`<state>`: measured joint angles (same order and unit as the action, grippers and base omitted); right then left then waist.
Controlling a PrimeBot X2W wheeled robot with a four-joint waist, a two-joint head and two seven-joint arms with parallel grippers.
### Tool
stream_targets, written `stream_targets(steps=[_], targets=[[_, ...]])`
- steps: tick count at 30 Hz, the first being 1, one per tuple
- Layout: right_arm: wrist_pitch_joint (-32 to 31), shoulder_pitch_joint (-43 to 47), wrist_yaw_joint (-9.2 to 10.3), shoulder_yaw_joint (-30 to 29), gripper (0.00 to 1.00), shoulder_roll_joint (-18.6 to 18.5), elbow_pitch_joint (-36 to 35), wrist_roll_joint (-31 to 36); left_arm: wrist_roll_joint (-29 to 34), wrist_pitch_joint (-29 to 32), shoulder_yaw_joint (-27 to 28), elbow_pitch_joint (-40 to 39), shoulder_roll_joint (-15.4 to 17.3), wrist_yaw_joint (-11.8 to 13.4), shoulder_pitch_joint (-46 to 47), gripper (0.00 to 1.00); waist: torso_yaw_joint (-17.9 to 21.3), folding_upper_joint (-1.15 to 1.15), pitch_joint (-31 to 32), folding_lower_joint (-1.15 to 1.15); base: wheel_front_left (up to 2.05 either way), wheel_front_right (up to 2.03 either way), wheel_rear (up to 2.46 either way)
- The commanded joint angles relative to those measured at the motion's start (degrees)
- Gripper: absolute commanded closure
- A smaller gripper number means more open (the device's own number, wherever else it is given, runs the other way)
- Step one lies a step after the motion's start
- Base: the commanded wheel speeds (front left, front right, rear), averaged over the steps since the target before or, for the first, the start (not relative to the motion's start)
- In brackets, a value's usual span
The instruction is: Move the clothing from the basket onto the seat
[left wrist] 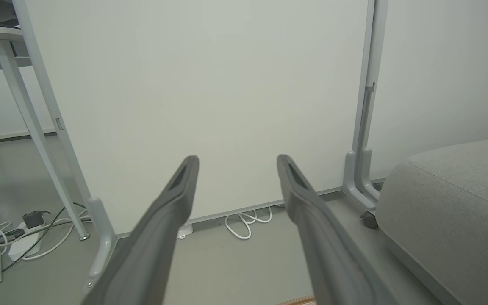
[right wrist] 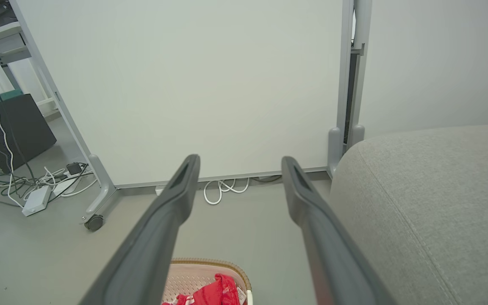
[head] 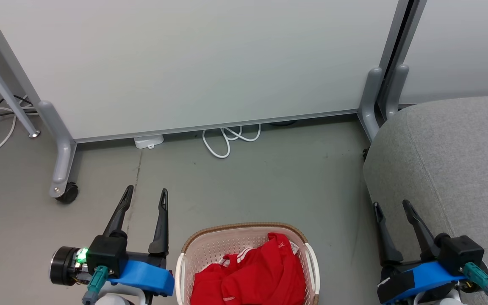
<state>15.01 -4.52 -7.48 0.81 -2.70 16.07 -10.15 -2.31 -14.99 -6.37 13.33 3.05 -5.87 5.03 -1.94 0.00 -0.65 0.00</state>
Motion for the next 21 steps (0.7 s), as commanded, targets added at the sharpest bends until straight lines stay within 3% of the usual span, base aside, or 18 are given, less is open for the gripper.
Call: stream_targets(steps=[1, 21], targets=[[0.3, -0.7, -0.03, -0.2, 0.0, -0.3, 0.2, -0.1, -0.2, -0.3, 0.1, 0.3, -0.1, -0.2, 0.8, 0.0, 0.0, 0.0, 0.0, 0.0, 0.0, 0.0, 0.0], [0.3, -0.4, -0.03, -0.4, 0.0, -0.3, 0.5, -1.0, -1.7, -0.3, 1.1, 2.2, -0.2, -1.0, 1.0, 0.0, 0.0, 0.0, -0.2, 0.0, 0.0, 0.0, 0.0]])
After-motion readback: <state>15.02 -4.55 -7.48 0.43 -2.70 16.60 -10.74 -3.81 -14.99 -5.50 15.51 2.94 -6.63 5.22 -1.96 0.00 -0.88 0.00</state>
